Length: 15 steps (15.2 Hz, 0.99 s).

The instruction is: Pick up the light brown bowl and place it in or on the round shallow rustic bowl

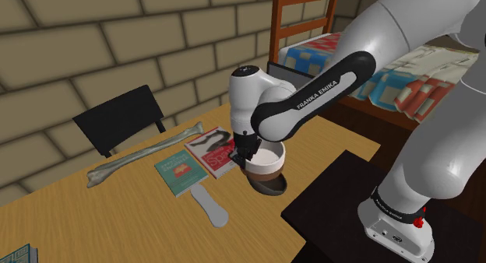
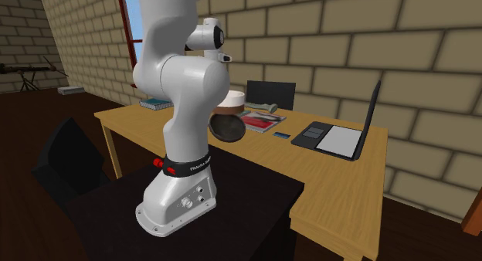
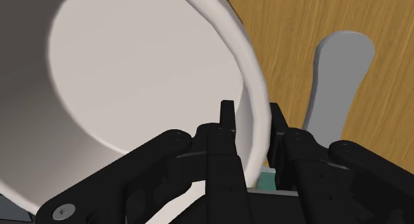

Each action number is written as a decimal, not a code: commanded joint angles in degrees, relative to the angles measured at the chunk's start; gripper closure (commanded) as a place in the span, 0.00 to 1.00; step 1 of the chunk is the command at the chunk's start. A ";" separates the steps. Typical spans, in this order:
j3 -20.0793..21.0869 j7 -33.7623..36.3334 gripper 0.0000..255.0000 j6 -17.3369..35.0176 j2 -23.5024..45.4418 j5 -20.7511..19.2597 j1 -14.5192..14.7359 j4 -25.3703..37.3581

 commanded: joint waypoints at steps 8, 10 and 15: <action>-0.06 3.04 1.00 7.32 6.09 -4.16 0.03 -1.83; -0.06 3.04 1.00 7.32 6.09 -4.16 0.03 -1.83; -0.03 3.04 1.00 7.32 6.09 -4.16 0.00 -1.83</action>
